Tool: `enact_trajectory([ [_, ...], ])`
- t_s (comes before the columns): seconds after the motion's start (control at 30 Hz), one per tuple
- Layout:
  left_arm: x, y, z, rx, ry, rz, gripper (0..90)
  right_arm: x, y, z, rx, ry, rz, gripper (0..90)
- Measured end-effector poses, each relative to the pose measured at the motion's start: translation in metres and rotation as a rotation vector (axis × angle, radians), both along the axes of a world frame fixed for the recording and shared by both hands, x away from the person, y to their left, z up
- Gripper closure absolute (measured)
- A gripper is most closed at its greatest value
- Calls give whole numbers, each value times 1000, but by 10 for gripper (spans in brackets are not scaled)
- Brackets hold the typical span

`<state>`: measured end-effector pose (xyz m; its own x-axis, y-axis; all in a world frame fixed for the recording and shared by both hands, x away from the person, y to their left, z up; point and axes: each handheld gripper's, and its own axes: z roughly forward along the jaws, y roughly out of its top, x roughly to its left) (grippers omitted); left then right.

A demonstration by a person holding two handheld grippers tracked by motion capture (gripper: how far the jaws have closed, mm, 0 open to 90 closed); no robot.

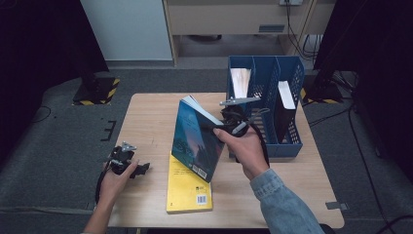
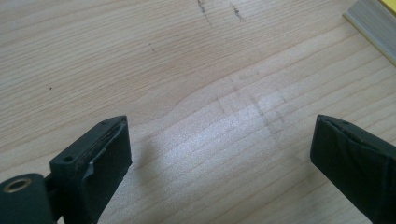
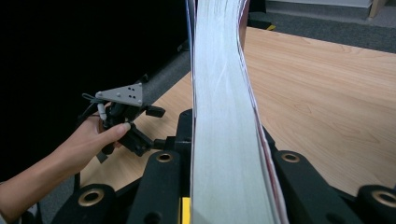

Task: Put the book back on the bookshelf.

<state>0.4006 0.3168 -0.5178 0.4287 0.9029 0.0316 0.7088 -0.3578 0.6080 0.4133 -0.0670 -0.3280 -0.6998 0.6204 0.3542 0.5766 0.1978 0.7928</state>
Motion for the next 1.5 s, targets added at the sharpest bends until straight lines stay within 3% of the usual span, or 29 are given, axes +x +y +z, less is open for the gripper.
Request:
enact_trajectory([
  [0.17, 1, -3, -4, 19, 16, -13, 46, -7, -14, 1, 7, -9, -9, 727],
  [0.3, 1, -4, -5, 22, 21, -12, 39, -22, -36, -3, 25, -13, -33, 726],
  [0.57, 1, -2, -7, -7, 27, 6, 23, -41, -80, -5, 23, -19, -89, 725],
  [0.83, 1, 0, -9, -19, 22, 13, 10, -50, -108, -6, 31, -13, -132, 724],
  [1.5, 0, 0, -12, -40, -16, 13, 0, -64, -144, -5, 16, -24, -196, 722],
])
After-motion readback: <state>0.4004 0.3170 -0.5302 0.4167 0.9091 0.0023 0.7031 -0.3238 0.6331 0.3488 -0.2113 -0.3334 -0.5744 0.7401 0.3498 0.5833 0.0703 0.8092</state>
